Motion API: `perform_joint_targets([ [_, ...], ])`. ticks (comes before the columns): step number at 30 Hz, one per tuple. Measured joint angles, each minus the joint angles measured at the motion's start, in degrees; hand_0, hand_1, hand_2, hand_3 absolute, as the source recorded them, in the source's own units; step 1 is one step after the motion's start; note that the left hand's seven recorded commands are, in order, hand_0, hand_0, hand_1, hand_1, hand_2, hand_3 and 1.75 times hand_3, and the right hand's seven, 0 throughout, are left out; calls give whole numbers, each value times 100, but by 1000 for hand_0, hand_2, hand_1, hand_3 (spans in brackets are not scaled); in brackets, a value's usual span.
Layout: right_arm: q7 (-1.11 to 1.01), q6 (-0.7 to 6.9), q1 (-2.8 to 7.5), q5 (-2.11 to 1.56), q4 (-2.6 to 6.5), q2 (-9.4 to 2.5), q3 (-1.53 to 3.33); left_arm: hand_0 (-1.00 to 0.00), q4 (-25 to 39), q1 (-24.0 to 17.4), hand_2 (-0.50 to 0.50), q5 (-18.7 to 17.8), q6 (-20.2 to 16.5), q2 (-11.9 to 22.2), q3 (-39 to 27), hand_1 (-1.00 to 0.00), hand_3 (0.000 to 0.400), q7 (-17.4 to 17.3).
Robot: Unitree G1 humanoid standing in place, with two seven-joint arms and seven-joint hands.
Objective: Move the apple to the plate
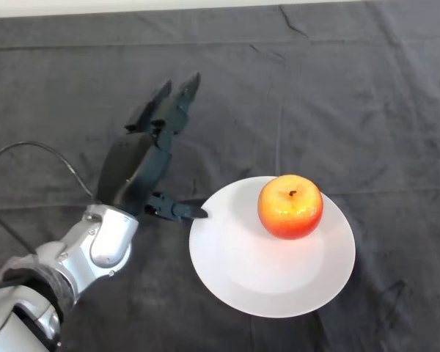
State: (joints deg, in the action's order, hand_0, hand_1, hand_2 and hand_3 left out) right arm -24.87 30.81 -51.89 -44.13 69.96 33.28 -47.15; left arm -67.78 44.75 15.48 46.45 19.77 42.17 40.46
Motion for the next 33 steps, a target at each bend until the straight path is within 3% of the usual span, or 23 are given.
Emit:
perform_joint_targets([
  [8,0,0,0,0,0,1,0,0,-93,-22,0,-8,56,381,-342,0,0,11],
  [19,0,0,0,0,0,2,-1,0,-199,-126,0,-151,148,590,-994,0,0,0],
  [26,-3,3,0,1,1,-5,2,0,-246,-226,0,-594,242,872,-1573,0,0,-226],
  [33,-4,3,0,1,1,-4,1,0,-314,-581,0,-1292,277,1053,-2317,0,0,-522],
])
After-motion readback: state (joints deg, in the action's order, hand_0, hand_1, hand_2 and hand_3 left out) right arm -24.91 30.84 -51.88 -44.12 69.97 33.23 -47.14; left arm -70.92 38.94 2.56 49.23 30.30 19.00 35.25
